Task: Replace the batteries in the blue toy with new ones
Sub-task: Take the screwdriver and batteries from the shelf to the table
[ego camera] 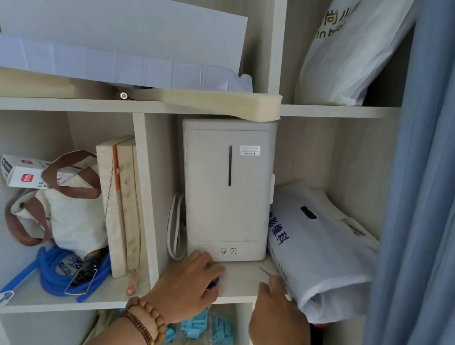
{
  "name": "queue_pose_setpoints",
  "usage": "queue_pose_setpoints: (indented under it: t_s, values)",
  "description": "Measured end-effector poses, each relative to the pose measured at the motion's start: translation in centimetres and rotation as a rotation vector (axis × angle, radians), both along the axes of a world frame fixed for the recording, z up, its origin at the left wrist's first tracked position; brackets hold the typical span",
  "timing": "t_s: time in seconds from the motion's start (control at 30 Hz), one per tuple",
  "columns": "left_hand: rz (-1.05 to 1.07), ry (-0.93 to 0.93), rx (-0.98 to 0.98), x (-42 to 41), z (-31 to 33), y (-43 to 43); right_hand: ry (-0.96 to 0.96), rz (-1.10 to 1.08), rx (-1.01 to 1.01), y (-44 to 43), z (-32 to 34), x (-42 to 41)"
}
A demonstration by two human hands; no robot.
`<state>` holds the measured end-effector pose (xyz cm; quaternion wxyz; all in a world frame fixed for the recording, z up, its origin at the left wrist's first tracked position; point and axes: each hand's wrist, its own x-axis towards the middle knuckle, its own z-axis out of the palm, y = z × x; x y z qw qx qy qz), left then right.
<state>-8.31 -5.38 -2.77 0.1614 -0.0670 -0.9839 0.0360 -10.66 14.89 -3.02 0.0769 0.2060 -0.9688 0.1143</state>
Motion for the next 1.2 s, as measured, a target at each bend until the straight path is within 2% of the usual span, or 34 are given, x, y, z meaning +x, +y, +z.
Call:
queue_pose_setpoints:
  t_s: [0.23, 0.33, 0.47, 0.7, 1.0, 1.1, 1.2]
  values:
    - [-0.078, 0.162, -0.063, -1.5, -1.6, -0.4, -0.024, -0.051, -0.032, -0.6, 0.1, -0.3]
    - [-0.086, 0.247, -0.035, -1.6, -1.5, -0.2, 0.100, -0.034, -0.101, -1.1, -1.2, -0.7]
    - [-0.081, 0.273, -0.024, -1.7, -1.6, -0.1, 0.305, 0.054, -0.076, -0.7, -2.7, -1.6]
    - [-0.035, 0.252, -0.010, -1.7, -1.7, -0.2, 0.422, 0.057, -0.090, -0.2, -3.4, -2.2]
    - [0.001, 0.251, -0.025, -1.3, -1.3, 0.3, 0.208, -0.010, -0.141, 0.1, -2.3, -1.5]
    - [0.009, 0.270, -0.029, -1.0, -0.9, 0.6, 0.140, 0.041, -0.159, 0.3, -1.8, -1.0]
    - [0.018, 0.297, -0.011, -0.4, -0.5, 0.7, 0.091, 0.143, -0.292, 0.7, -1.3, -0.6]
